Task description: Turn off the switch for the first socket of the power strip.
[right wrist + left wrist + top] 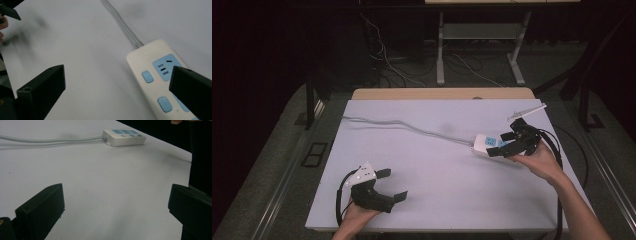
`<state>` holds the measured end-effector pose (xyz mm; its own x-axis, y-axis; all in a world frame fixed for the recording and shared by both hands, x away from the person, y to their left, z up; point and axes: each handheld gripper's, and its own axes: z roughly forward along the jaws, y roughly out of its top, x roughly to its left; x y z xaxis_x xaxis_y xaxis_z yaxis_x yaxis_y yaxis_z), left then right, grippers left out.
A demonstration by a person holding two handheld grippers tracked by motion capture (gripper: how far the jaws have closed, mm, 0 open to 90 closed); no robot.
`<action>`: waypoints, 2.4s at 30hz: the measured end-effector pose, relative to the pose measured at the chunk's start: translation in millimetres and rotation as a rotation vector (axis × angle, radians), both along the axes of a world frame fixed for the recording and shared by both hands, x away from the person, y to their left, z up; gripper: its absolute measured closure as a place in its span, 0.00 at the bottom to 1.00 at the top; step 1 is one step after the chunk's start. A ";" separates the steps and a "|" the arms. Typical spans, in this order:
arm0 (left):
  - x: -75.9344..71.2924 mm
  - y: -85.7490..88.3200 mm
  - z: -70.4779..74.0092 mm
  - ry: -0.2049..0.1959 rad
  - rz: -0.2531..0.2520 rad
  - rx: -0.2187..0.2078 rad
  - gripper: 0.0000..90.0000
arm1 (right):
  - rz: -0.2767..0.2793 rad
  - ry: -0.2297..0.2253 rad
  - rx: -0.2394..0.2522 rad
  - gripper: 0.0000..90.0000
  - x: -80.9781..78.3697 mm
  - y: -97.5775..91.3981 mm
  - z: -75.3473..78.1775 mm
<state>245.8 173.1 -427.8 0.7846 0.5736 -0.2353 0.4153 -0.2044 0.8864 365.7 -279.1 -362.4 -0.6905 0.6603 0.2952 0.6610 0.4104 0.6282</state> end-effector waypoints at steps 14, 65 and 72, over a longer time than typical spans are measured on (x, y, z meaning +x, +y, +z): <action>0.6 -0.1 -0.2 0.001 -0.001 0.001 0.00 | -0.025 0.007 -0.019 0.31 22.7 -5.9 -3.9; 1.9 1.5 -0.3 -0.008 -0.009 0.016 0.00 | 0.022 0.068 -0.118 1.00 49.2 5.9 -45.3; 2.1 1.7 -0.2 -0.009 -0.009 0.018 0.00 | 0.011 0.069 -0.111 1.00 46.8 -0.3 -50.2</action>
